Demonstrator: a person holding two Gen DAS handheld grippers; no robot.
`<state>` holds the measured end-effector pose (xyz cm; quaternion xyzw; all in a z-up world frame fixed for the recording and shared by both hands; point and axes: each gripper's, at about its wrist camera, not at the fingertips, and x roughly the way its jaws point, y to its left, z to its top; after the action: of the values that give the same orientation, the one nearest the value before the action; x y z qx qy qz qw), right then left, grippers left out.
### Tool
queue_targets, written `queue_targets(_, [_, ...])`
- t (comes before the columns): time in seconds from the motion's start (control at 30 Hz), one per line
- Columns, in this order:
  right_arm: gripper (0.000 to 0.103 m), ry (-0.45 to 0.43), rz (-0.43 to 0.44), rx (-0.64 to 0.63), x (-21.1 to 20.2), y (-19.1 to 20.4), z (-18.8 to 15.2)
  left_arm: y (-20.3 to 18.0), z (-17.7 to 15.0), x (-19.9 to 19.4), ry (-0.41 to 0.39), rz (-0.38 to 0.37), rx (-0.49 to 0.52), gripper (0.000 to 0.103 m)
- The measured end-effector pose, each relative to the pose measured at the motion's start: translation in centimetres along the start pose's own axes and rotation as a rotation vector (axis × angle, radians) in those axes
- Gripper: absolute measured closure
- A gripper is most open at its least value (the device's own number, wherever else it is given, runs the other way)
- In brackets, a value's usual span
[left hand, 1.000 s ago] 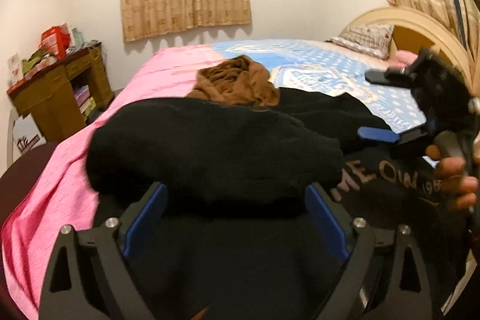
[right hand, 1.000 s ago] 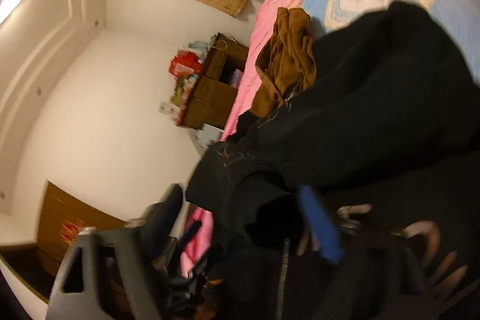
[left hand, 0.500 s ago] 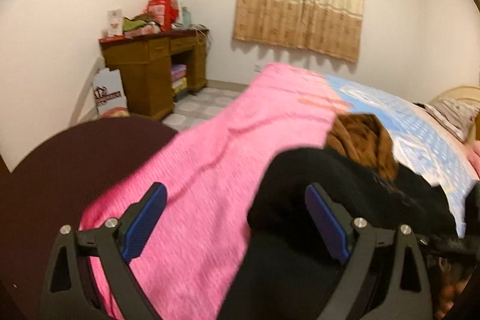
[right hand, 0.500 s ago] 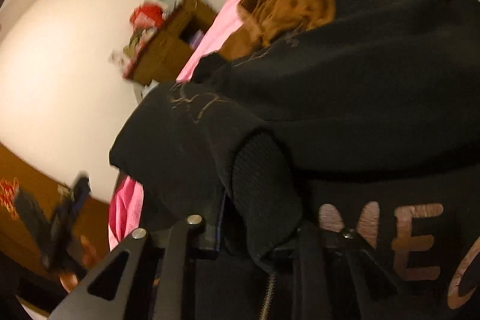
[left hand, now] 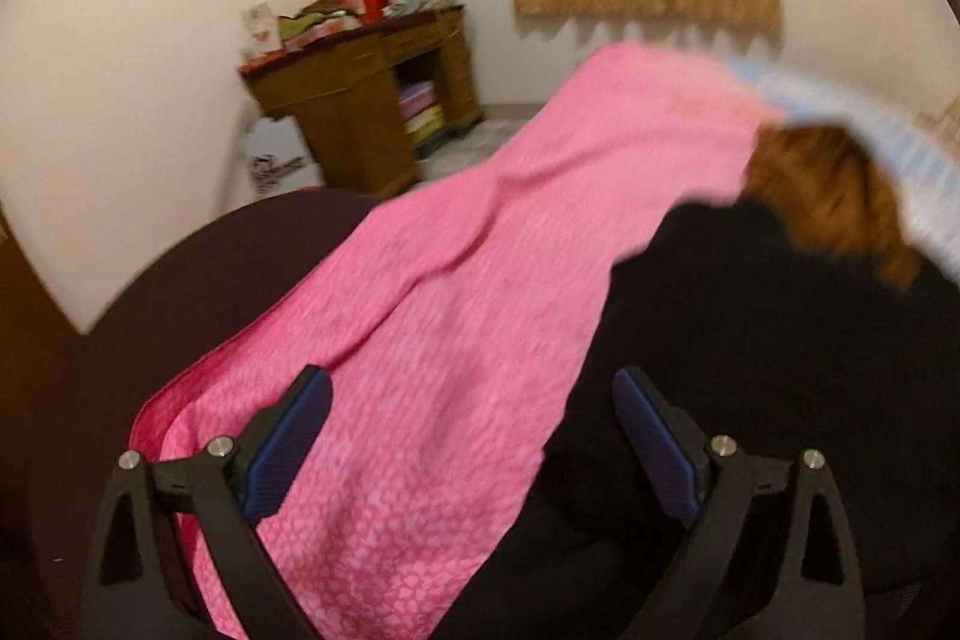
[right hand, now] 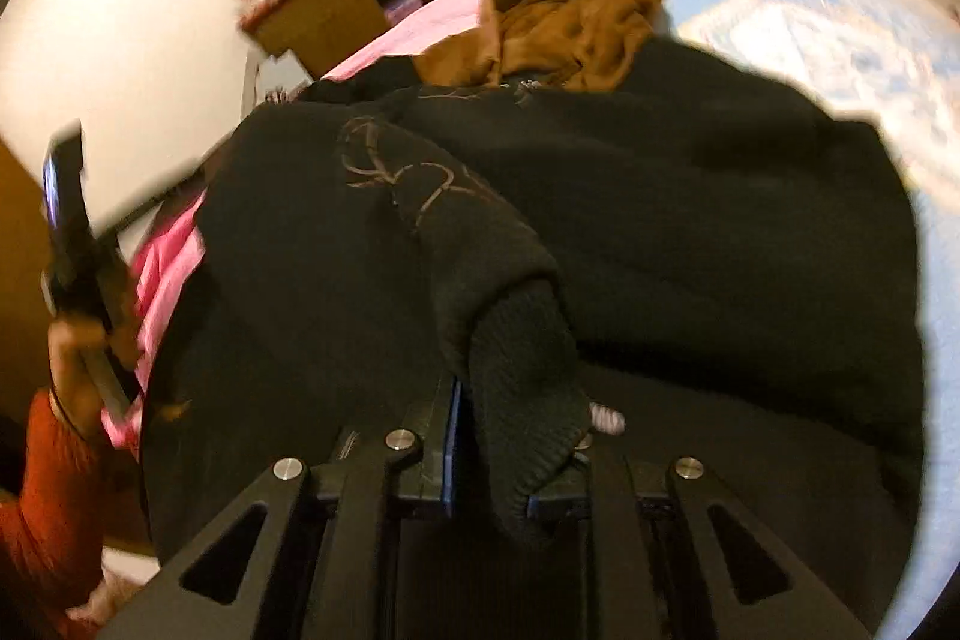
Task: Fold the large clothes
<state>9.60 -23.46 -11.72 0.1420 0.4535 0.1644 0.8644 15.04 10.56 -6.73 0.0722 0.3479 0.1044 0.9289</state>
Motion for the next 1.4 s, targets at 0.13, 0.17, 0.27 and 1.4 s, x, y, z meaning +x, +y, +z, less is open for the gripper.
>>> queue_targets(0.13, [0.086, -0.03, -0.001, -0.041, 0.9, -0.3, 0.1, -0.5, -0.7, 1.4, 0.016, 0.08, 0.02, 0.0])
queue_targets(0.17, [0.086, -0.031, 0.031, -0.034, 1.0, -0.9, 0.1, -0.3, -0.6, 1.7, 0.02, 0.099, 0.016, 0.0])
queue_targets(0.27, [0.083, -0.023, 0.157, 0.114, 0.2, -3.2, 0.5, 0.8, -0.6, 2.1, 0.052, 0.065, -0.029, 0.0])
queue_targets(1.4, [0.072, -0.189, -0.02, -0.031, 3.0, 1.4, 3.2, -3.1, 1.8, 6.2, 0.132, -0.332, -0.263, 0.0])
